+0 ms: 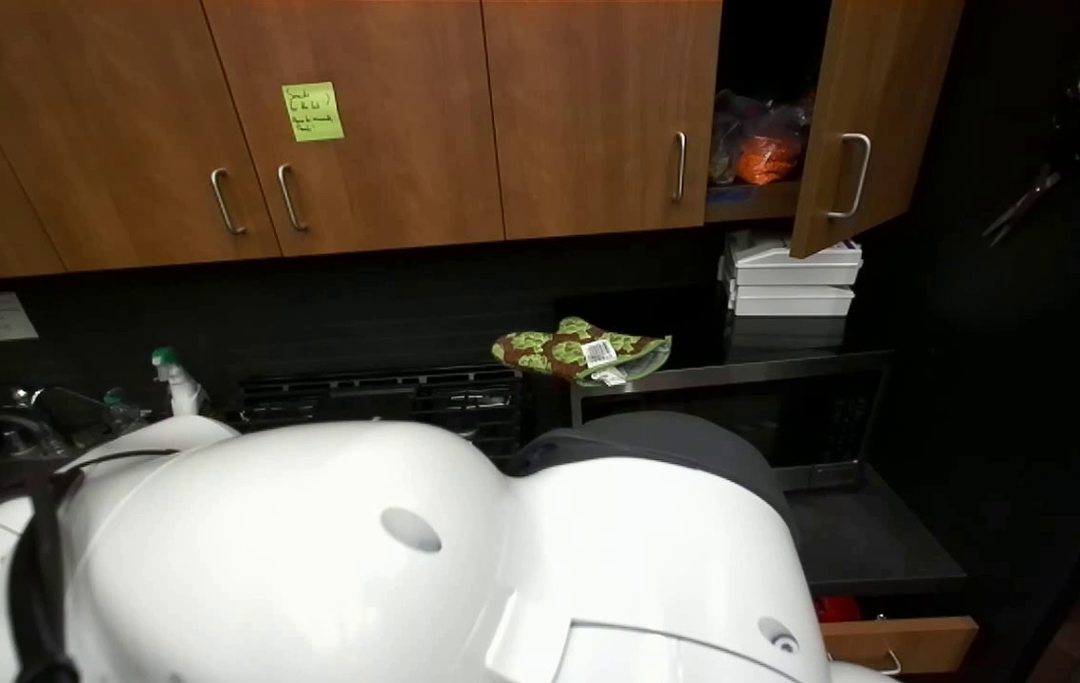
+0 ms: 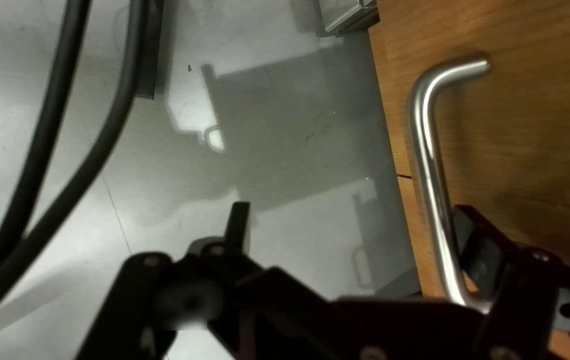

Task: Pull the top drawer to open it

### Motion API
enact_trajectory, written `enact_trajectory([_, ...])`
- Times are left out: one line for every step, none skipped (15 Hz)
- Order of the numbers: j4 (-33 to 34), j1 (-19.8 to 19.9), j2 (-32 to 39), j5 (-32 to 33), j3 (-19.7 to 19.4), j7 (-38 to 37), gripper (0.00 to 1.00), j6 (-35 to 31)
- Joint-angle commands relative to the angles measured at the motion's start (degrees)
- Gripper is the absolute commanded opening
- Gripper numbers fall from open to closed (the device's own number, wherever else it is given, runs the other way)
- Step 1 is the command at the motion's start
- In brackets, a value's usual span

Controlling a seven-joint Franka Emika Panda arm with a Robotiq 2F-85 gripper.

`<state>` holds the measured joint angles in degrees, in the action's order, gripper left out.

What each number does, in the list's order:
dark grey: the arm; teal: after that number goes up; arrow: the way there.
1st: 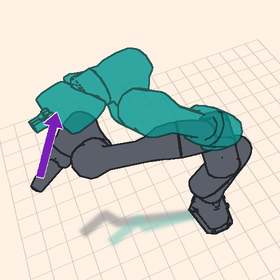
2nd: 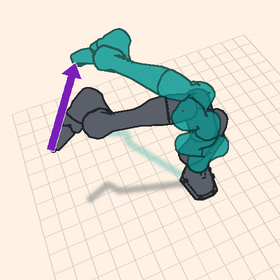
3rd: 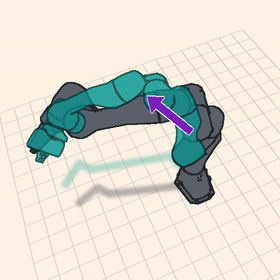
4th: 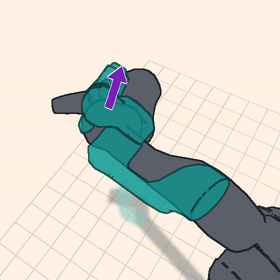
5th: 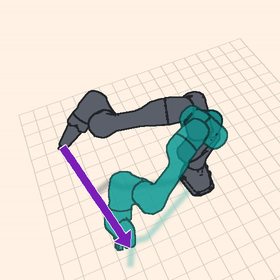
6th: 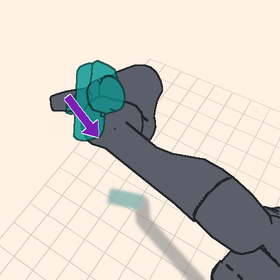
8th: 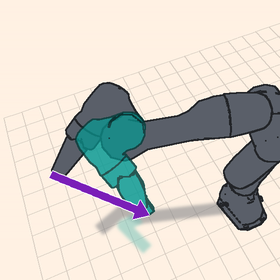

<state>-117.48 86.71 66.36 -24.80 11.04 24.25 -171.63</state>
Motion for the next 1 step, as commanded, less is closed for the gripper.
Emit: enact_trajectory([-0.31,1.57,0.22,5.16,0.66,-3.93,1.0,-0.49])
